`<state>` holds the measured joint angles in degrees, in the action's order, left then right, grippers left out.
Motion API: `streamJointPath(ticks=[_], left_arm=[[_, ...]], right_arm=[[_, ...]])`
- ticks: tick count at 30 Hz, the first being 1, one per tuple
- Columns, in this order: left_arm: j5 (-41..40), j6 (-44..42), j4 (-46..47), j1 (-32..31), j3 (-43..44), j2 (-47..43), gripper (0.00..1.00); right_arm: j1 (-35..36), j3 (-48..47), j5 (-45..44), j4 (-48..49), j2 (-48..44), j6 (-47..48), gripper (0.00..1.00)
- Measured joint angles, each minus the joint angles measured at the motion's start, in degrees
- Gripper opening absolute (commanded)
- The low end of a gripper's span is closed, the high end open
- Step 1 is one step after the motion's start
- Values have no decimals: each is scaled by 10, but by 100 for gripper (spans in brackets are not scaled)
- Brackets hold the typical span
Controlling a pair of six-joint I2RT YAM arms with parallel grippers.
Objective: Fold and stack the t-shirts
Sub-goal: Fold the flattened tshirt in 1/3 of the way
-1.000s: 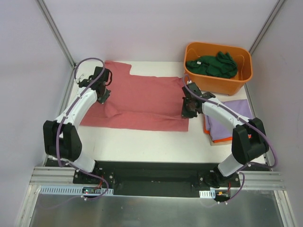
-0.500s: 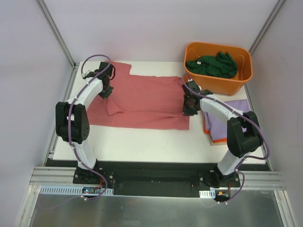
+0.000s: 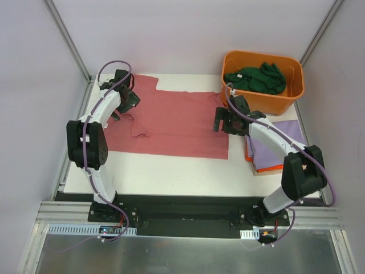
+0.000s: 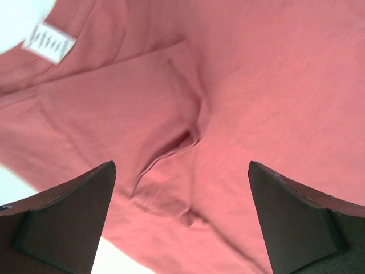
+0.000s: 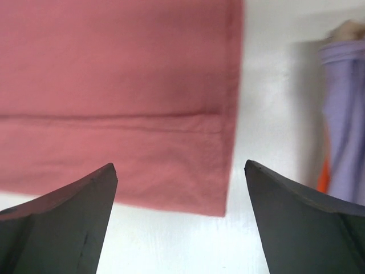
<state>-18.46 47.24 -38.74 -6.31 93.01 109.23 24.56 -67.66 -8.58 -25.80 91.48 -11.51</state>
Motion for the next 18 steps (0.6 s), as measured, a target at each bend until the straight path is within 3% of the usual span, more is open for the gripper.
streamJointPath(ticks=[4,8,14,18], left_arm=[[8,-9,-1,0,-72,-65,99],[23,-19,7,8,-135,-104,99],[97,-21,42,76,-180,-50,99],[111,-17,53,109,-233,-30,99]], right_arm=[[15,59,103,50,-39,5,96],[57,60,156,70,1,18,96],[75,49,175,72,87,19,96],[73,48,164,70,95,17,96]])
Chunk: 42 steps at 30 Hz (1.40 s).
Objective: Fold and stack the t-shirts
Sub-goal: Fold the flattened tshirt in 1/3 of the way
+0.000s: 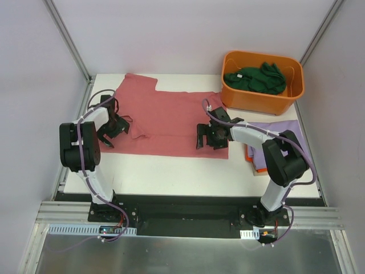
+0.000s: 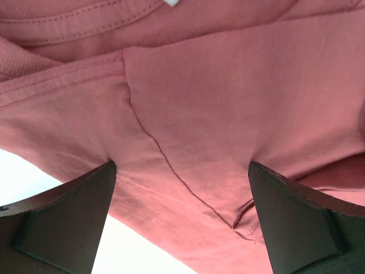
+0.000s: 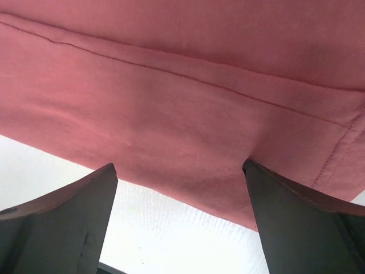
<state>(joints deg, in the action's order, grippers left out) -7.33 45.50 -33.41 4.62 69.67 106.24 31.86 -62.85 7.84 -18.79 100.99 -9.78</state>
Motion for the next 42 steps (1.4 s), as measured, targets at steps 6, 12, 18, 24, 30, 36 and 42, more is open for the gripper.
streamJointPath(ticks=[6,12,18,24,30,36,42], left_arm=[[1,15,49,-5,-116,-96,99],[5,50,81,-5,-278,-256,99],[10,90,64,-5,-396,-432,99],[29,108,-34,-5,-417,-558,99],[60,109,-63,-17,-364,-623,99],[89,114,-34,-116,-346,-561,99],[101,120,19,-166,-323,-423,99]], right_arm=[[0,50,-1,24,-38,0,96],[0,122,-3,28,-103,-1,96],[0,214,-1,31,-198,-14,96],[0,266,-1,3,-284,-19,96],[0,247,2,5,-326,-15,96],[0,250,19,29,-335,-15,96],[0,252,21,29,-324,-11,96]])
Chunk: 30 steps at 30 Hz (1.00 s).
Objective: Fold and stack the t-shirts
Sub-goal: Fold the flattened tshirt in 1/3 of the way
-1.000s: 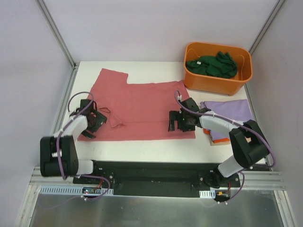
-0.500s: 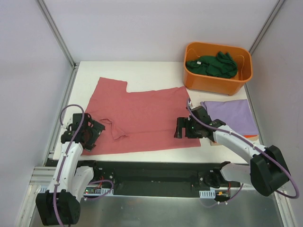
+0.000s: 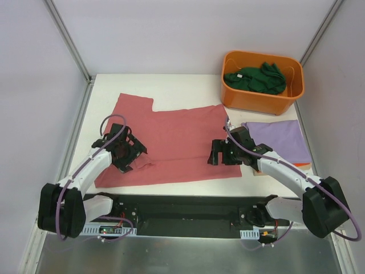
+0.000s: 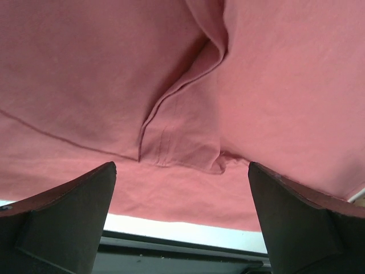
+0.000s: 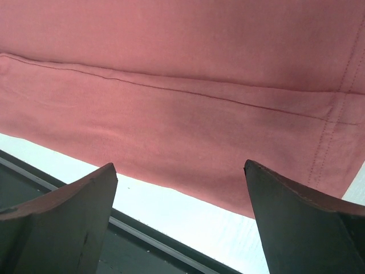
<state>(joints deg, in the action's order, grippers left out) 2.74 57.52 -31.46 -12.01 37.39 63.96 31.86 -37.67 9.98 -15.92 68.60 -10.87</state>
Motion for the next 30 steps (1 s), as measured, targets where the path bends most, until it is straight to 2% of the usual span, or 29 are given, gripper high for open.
streamJointPath(ticks=[7,14,19,26,30], left_arm=[[10,2,59,-8,2,73,99],[13,1,93,-12,48,139,99],[10,-1,116,-20,107,196,99],[-2,-28,136,-47,252,334,99],[2,-54,147,-49,311,372,99]], right_arm=[[0,0,-8,-2,0,9,96],[0,0,-24,-11,0,13,96],[0,0,-43,-19,-1,14,96],[-3,0,-72,-33,-32,14,96],[-4,0,-81,-37,-43,15,96]])
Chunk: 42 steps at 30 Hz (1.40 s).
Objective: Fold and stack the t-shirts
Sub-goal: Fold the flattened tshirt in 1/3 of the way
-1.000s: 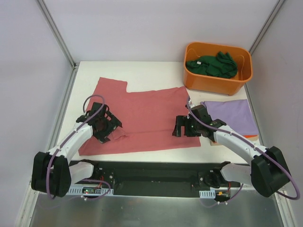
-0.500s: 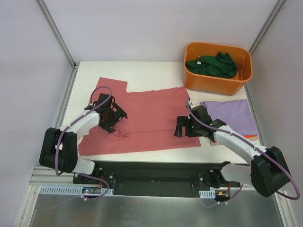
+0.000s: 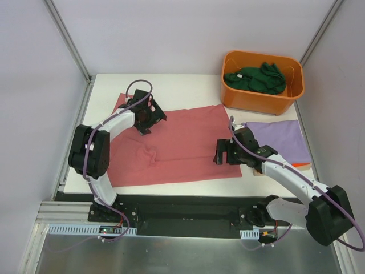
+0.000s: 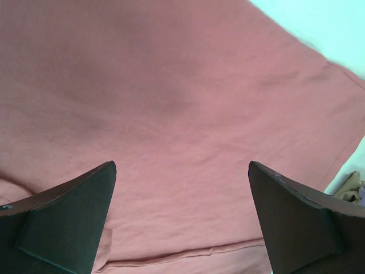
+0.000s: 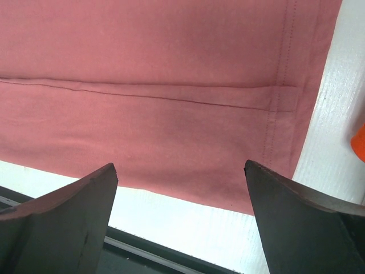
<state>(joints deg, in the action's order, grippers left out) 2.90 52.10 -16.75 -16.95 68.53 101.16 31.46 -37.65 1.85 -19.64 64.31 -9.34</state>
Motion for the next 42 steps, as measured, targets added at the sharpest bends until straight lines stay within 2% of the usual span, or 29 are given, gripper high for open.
streamJointPath(ticks=[4,7,14,17,20,25,32,38,42], left_arm=[[-4,-24,4,0,1,-12,99],[-17,-45,0,0,-32,-59,99],[-64,-66,-25,-20,-181,-308,99],[-47,-65,-32,-23,-214,-356,99],[-24,-61,-33,-47,-227,-337,99],[8,-59,-33,-92,-220,-241,99],[27,-59,-31,-97,-172,-112,99],[26,-58,-31,-108,-167,-105,99],[16,-56,-34,-108,-181,-142,99]], right_arm=[[0,0,-2,-7,-5,2,96],[-1,0,-4,-8,-9,8,96],[-1,5,-3,-1,-21,13,96],[-1,11,0,-1,-21,12,96],[-1,14,2,4,-20,11,96],[-1,23,1,6,-21,10,96],[-1,31,-1,2,-21,11,96],[-1,40,0,1,-20,11,96],[-1,40,5,5,-16,11,96]])
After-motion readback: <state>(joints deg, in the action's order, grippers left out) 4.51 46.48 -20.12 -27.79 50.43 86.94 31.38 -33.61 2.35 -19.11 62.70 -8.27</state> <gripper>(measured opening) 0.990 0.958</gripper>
